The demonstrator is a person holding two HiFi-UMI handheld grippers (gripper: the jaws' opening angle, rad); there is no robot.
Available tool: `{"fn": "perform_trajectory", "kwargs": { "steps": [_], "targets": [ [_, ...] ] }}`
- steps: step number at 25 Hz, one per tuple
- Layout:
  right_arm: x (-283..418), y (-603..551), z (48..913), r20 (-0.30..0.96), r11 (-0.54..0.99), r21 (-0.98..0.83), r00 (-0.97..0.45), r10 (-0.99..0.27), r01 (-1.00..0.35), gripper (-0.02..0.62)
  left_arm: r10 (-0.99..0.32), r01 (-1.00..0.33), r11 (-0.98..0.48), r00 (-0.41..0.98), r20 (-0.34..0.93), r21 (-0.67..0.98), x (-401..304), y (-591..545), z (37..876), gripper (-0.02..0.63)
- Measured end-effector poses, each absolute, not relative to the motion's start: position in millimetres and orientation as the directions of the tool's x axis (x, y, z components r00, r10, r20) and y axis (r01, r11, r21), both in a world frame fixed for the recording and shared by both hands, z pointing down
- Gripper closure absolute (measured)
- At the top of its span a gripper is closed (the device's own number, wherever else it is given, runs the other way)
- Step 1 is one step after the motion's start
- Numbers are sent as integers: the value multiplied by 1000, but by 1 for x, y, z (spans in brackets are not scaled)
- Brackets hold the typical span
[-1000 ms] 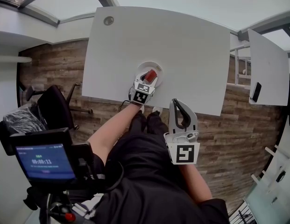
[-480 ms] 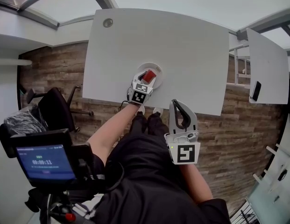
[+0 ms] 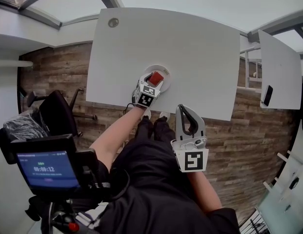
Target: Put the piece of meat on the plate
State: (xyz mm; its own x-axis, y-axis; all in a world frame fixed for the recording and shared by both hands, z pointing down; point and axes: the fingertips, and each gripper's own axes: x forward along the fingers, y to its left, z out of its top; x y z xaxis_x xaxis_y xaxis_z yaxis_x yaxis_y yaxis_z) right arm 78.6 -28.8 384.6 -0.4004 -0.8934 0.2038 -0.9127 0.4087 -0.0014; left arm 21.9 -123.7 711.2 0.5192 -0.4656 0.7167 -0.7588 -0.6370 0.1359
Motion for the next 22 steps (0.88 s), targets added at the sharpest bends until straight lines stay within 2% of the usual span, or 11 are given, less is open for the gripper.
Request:
{"fn": "perform_trajectory", "kwargs": {
  "steps": [10, 22],
  "targets": [
    [80, -29, 386, 213, 400, 10, -389, -896, -916, 588, -461, -764, -626, 525, 716, 157, 22, -123, 714, 345],
    [87, -29, 385, 214, 383, 12, -372, -903, -924, 588, -475, -763, -624, 540, 695, 166, 25, -126, 711, 342]
  ]
}}
